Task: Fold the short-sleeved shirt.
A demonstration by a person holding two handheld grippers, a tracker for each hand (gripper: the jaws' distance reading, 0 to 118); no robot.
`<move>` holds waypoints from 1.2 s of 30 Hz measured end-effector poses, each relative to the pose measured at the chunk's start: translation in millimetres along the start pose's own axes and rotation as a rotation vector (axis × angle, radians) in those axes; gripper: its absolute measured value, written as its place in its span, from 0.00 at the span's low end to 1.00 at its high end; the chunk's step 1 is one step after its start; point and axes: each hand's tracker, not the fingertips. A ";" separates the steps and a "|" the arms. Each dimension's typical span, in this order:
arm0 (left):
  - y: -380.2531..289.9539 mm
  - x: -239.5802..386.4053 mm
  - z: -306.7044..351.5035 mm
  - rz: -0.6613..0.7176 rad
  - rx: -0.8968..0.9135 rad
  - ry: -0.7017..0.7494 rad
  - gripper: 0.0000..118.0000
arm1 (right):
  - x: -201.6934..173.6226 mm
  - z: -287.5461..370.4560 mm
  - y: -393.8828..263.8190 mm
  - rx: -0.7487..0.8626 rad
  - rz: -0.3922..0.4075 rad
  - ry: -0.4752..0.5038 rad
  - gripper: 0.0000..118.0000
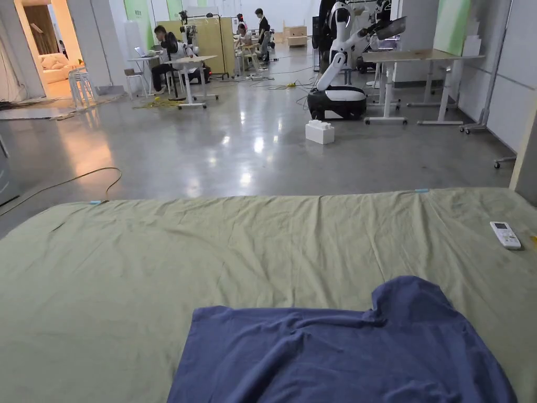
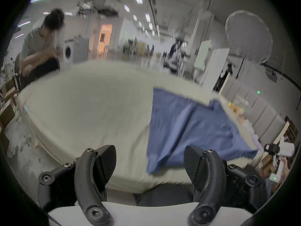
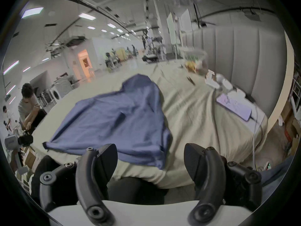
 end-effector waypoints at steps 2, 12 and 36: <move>21.5 24.4 26.6 -0.048 0.110 -0.006 0.80 | -18.0 20.5 17.9 0.089 0.055 0.009 0.73; 79.5 134.6 94.2 -0.360 0.400 0.129 0.69 | -129.3 54.6 83.7 0.425 0.224 0.098 0.74; 90.4 153.3 97.0 -0.330 0.374 -0.010 0.01 | -146.2 61.5 88.7 0.451 0.194 0.063 0.00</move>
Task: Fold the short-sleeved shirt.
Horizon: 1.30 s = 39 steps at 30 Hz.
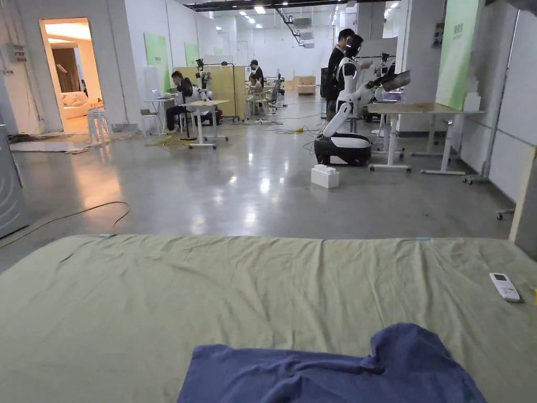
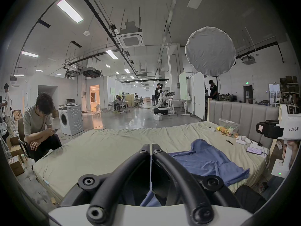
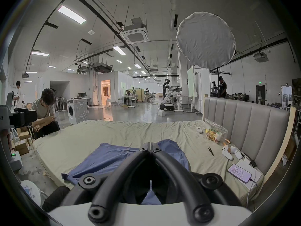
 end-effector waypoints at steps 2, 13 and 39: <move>-2.2 -3.5 -3.5 0.001 -0.008 -0.012 0.01 | 0.3 0.4 0.6 0.002 0.015 -0.008 0.00; -86.2 -67.5 -30.3 0.089 -0.177 -0.063 0.24 | 5.1 -2.6 -15.5 -0.082 -0.038 -0.025 0.00; -250.7 -83.5 -135.7 0.110 -0.715 -0.157 0.15 | 31.2 -1.1 -62.1 -0.262 -0.086 -0.062 0.00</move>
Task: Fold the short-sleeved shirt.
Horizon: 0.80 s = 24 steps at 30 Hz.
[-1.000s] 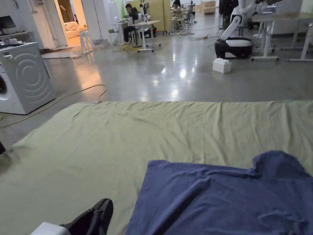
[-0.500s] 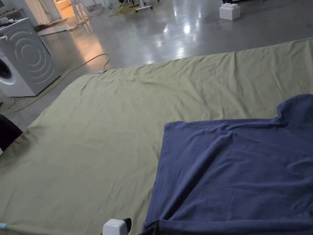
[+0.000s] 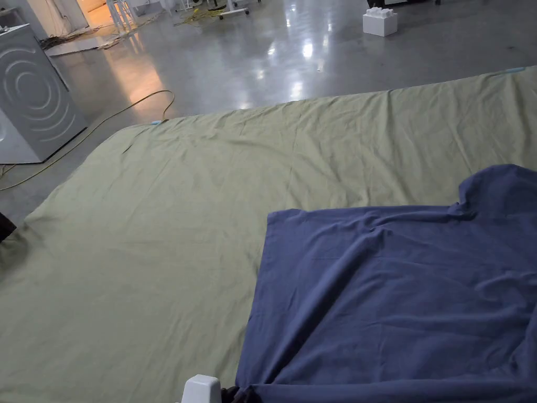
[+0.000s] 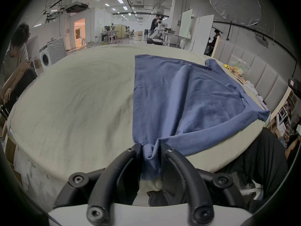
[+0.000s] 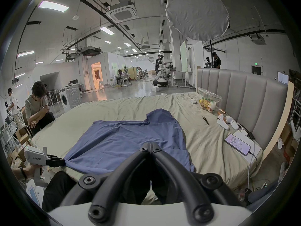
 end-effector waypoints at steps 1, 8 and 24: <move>0.5 2.6 -0.6 0.007 -0.009 -0.008 0.14 | 2.4 0.4 -0.8 -0.003 -0.003 -0.006 0.00; 10.3 13.4 -12.3 -0.075 -0.087 0.036 0.10 | 36.2 -10.4 -13.5 -0.056 -0.074 -0.235 0.00; 19.6 19.6 -9.3 0.017 -0.128 0.038 0.11 | 102.2 -95.6 -100.2 -0.324 -0.153 -0.065 0.57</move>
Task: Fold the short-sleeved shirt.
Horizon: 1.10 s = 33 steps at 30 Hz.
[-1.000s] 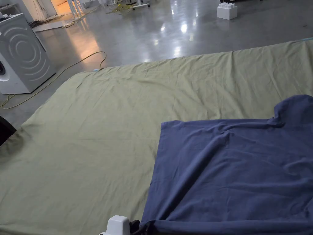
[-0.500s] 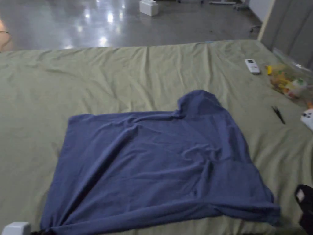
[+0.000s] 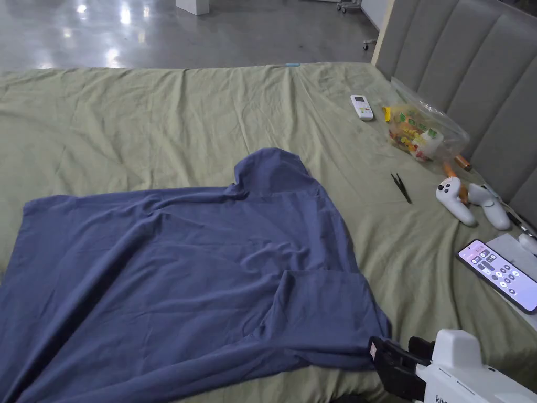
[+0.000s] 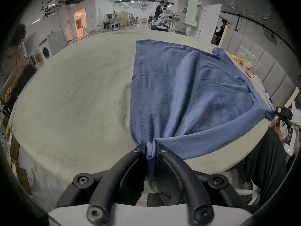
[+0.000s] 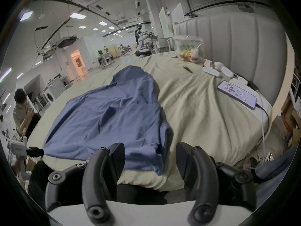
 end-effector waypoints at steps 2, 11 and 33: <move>-0.4 -2.5 -1.7 0.004 -0.002 0.001 0.11 | 0.0 -5.8 -0.9 -0.017 0.036 0.020 0.55; 0.8 -5.2 -2.0 0.029 -0.005 -0.007 0.10 | -3.3 -22.9 -11.2 -0.066 0.047 0.029 0.09; 119.1 -9.7 11.6 0.076 0.267 -0.050 0.07 | -32.5 -40.4 131.1 0.120 0.063 0.097 0.04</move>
